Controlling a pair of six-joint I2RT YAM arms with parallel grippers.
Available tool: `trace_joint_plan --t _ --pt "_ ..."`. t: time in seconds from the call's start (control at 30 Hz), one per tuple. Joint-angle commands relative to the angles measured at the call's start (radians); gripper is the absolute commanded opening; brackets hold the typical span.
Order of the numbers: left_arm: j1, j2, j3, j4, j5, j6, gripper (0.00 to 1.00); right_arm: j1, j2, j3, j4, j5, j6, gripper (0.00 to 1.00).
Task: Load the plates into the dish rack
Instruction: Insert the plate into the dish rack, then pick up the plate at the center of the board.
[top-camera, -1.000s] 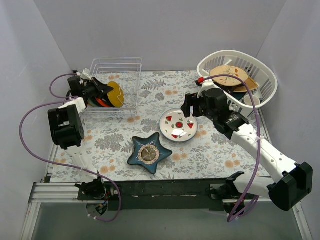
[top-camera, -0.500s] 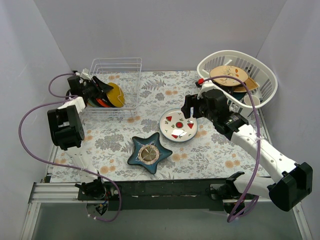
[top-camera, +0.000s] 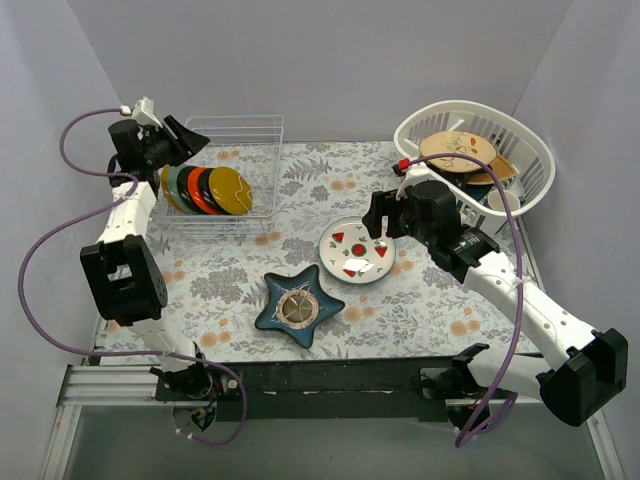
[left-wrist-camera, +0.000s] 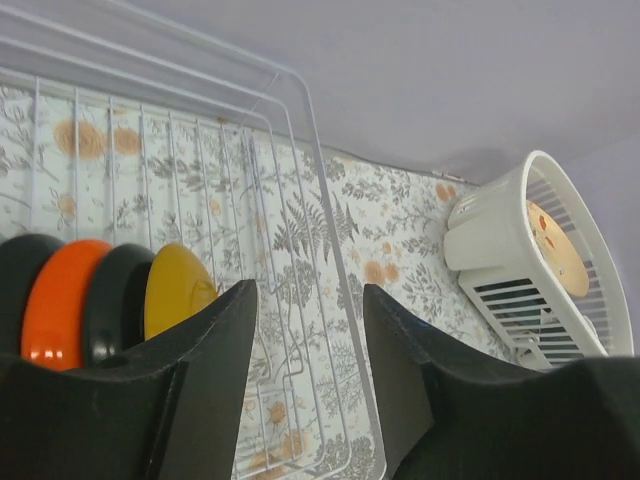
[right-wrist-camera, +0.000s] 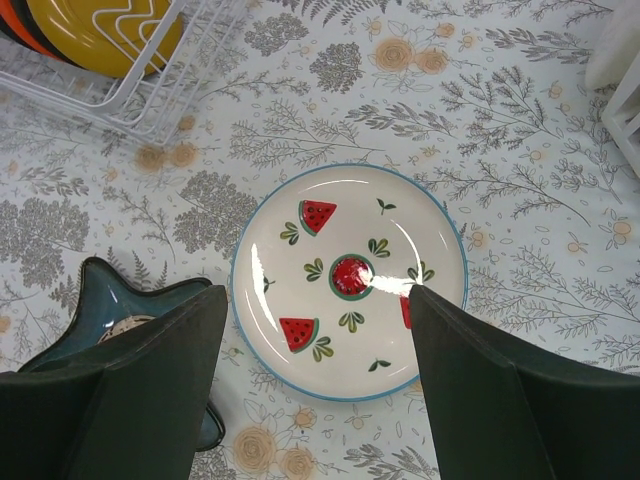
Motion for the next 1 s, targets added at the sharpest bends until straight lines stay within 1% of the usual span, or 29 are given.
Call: trace_joint_plan --t 0.0,0.13,0.2,0.23,0.27,0.33,0.43,0.47,0.5,0.57,0.6,0.67,0.7,0.77,0.83,0.87,0.93,0.97 --pt "-0.005 -0.084 0.050 -0.091 -0.064 0.058 0.46 -0.006 -0.027 0.002 0.034 -0.003 0.005 0.82" --pt "-0.005 -0.133 0.026 -0.108 -0.046 0.055 0.47 -0.006 -0.039 -0.006 0.028 0.000 0.007 0.81" --pt "-0.028 -0.180 -0.005 -0.114 -0.035 0.047 0.49 -0.006 -0.047 -0.024 0.029 0.003 0.008 0.81" --pt "-0.041 -0.200 -0.030 -0.114 -0.046 0.041 0.62 -0.007 -0.047 -0.034 0.029 0.003 0.011 0.82" --pt "-0.058 -0.240 -0.072 -0.120 -0.067 0.037 0.65 -0.009 -0.047 -0.040 0.028 0.012 0.011 0.82" --pt "-0.104 -0.271 -0.112 -0.127 -0.110 0.032 0.66 -0.018 -0.023 -0.038 0.003 0.032 0.013 0.82" --pt "-0.153 -0.327 -0.183 -0.132 -0.118 0.000 0.69 -0.121 0.034 -0.032 -0.041 -0.056 0.042 0.82" --pt "-0.172 -0.343 -0.218 -0.129 -0.120 -0.014 0.69 -0.156 0.046 -0.038 -0.043 -0.143 0.063 0.82" --pt "-0.216 -0.355 -0.232 -0.128 -0.130 -0.019 0.68 -0.225 0.066 -0.046 -0.028 -0.184 0.069 0.82" --pt "-0.282 -0.390 -0.260 -0.128 -0.175 -0.025 0.68 -0.277 0.082 -0.057 -0.006 -0.268 0.080 0.82" --pt "-0.336 -0.400 -0.281 -0.126 -0.190 -0.031 0.68 -0.314 0.108 -0.055 0.002 -0.288 0.091 0.82" --pt "-0.393 -0.415 -0.304 -0.124 -0.250 -0.037 0.68 -0.345 0.137 -0.031 -0.006 -0.334 0.099 0.81" --pt "-0.446 -0.415 -0.324 -0.124 -0.268 -0.039 0.67 -0.349 0.163 -0.026 -0.005 -0.348 0.111 0.80" --pt "-0.515 -0.410 -0.347 -0.121 -0.319 -0.045 0.67 -0.353 0.180 -0.024 0.006 -0.392 0.120 0.77" --pt "-0.557 -0.403 -0.375 -0.121 -0.356 -0.062 0.68 -0.353 0.200 -0.029 0.020 -0.420 0.132 0.74" --pt "-0.599 -0.398 -0.384 -0.118 -0.403 -0.068 0.68 -0.353 0.203 -0.032 0.020 -0.443 0.135 0.71" --pt "-0.641 -0.394 -0.410 -0.112 -0.449 -0.071 0.69 -0.353 0.214 -0.046 0.020 -0.451 0.140 0.67" --pt "-0.670 -0.389 -0.418 -0.102 -0.486 -0.074 0.70 -0.353 0.217 -0.052 0.023 -0.451 0.140 0.64"
